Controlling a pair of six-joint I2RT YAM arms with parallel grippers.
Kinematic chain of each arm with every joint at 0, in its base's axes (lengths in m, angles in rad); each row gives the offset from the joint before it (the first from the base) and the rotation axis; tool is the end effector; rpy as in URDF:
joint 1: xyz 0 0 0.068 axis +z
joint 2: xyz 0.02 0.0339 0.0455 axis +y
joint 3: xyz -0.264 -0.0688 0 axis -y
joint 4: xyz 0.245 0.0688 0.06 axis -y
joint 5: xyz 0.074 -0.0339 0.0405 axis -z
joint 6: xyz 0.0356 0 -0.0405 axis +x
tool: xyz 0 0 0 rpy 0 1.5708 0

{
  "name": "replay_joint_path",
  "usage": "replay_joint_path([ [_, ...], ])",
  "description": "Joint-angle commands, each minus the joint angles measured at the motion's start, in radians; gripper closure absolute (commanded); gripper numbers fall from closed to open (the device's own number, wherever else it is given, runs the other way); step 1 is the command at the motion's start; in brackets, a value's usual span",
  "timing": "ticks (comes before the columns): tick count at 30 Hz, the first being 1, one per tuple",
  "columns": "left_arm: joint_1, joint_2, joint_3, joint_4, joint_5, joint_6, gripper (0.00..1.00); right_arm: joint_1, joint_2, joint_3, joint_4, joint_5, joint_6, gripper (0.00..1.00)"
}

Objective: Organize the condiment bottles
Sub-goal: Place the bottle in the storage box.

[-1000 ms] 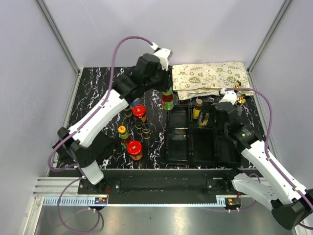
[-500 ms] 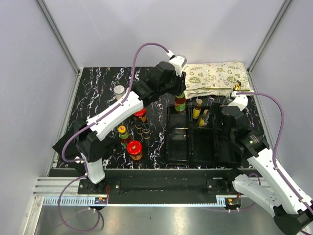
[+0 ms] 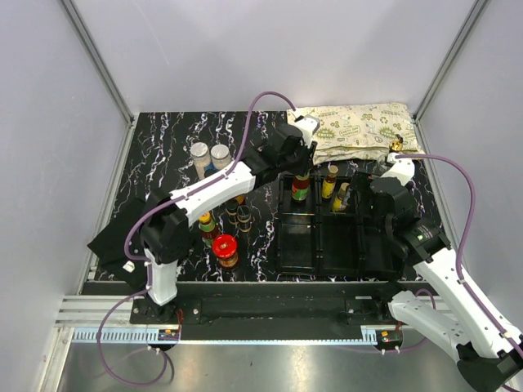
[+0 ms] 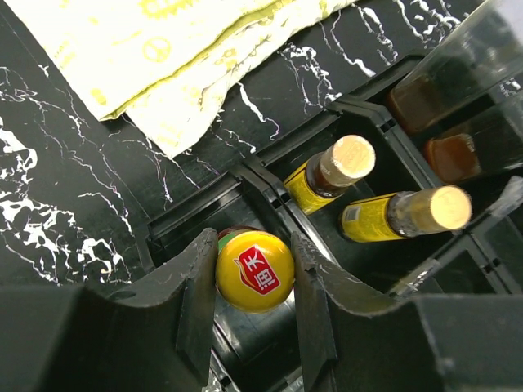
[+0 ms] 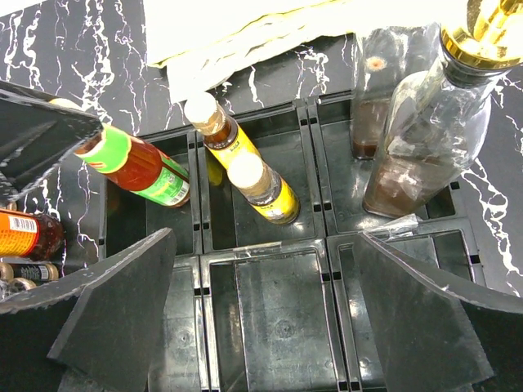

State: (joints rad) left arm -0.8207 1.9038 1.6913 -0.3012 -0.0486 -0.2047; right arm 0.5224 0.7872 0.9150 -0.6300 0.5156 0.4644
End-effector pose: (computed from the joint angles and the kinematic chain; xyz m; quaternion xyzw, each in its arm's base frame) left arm 0.3107 -0.3309 0.3161 0.2500 0.8264 -0.2290 0.4496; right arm 0.1483 0.0651 0.3407 0.1056 0.8356 0.0400 0.5376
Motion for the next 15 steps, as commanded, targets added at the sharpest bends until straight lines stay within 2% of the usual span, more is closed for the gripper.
replay_joint_path([
  [1,-0.006,-0.015,0.004,0.243,0.006,0.037,1.0,-0.002,-0.013,0.002,0.007,0.04,0.011,0.0],
  [11,-0.008,0.015,-0.045,0.32,0.024,0.057,1.0,-0.004,-0.014,0.008,0.007,0.047,0.002,0.0],
  [14,-0.006,0.02,-0.056,0.324,0.029,0.057,0.9,-0.004,-0.016,0.01,0.007,0.046,0.0,0.0],
  [15,-0.006,0.018,-0.058,0.324,0.027,0.059,0.83,-0.004,-0.014,0.01,0.006,0.044,0.0,0.0],
])
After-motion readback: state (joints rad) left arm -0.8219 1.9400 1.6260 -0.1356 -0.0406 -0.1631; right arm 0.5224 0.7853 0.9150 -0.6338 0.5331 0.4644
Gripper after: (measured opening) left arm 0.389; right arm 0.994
